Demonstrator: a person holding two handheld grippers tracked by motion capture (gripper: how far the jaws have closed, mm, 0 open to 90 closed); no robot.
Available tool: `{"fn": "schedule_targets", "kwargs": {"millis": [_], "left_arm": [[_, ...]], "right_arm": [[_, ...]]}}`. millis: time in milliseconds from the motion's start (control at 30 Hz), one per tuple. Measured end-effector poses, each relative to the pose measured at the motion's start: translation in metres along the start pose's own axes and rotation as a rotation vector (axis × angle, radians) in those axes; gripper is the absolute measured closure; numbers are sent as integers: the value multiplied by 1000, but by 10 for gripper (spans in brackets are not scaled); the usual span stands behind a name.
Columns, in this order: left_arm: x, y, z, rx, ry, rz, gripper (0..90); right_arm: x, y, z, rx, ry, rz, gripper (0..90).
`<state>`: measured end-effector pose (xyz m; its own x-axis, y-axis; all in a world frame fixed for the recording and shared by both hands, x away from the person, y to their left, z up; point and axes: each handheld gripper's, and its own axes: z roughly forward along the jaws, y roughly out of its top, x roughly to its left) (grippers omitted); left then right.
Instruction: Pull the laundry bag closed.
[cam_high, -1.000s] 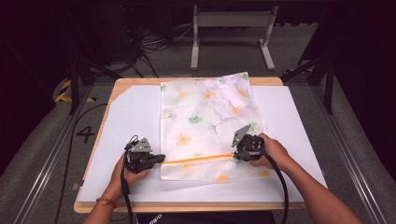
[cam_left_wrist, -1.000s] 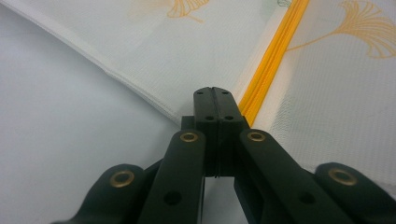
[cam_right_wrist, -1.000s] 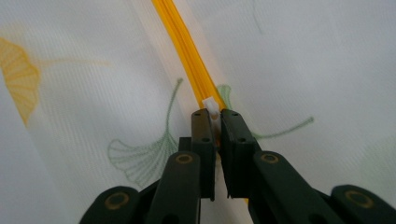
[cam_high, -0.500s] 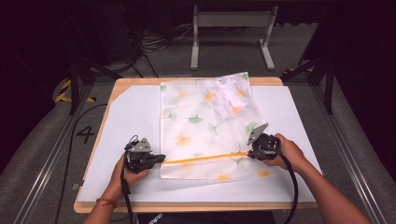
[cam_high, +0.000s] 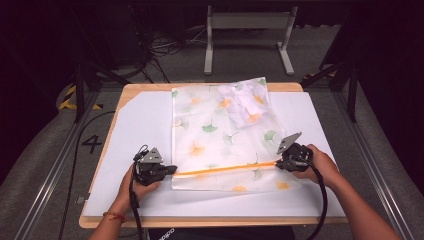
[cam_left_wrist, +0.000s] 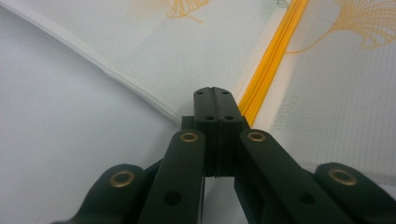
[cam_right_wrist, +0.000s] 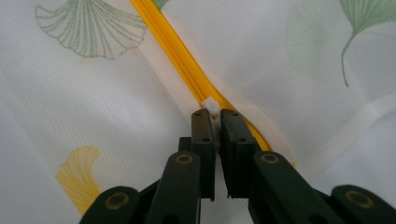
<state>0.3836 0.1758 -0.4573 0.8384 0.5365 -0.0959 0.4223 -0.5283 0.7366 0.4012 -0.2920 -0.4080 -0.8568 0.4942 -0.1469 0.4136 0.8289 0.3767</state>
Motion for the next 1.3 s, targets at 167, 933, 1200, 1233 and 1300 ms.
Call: {"fn": "schedule_targets", "kwargs": {"millis": [167, 933, 1200, 1233, 1300], "left_arm": [[1, 0, 0, 1, -2, 8, 900], [0, 1, -1, 5, 5, 29, 900], [-3, -1, -7, -9, 17, 49, 900], [-3, -1, -7, -9, 17, 49, 900], [-4, -1, -9, -13, 19, 50, 900]], "right_arm": [[-4, -9, -4, -3, -7, 28, 844], [-13, -32, -12, -42, -52, 90, 843], [-8, -36, -16, -114, -74, 111, 838], [-8, -36, -16, -114, -74, 111, 838], [-7, -38, -17, -127, -73, 113, 835]]}}
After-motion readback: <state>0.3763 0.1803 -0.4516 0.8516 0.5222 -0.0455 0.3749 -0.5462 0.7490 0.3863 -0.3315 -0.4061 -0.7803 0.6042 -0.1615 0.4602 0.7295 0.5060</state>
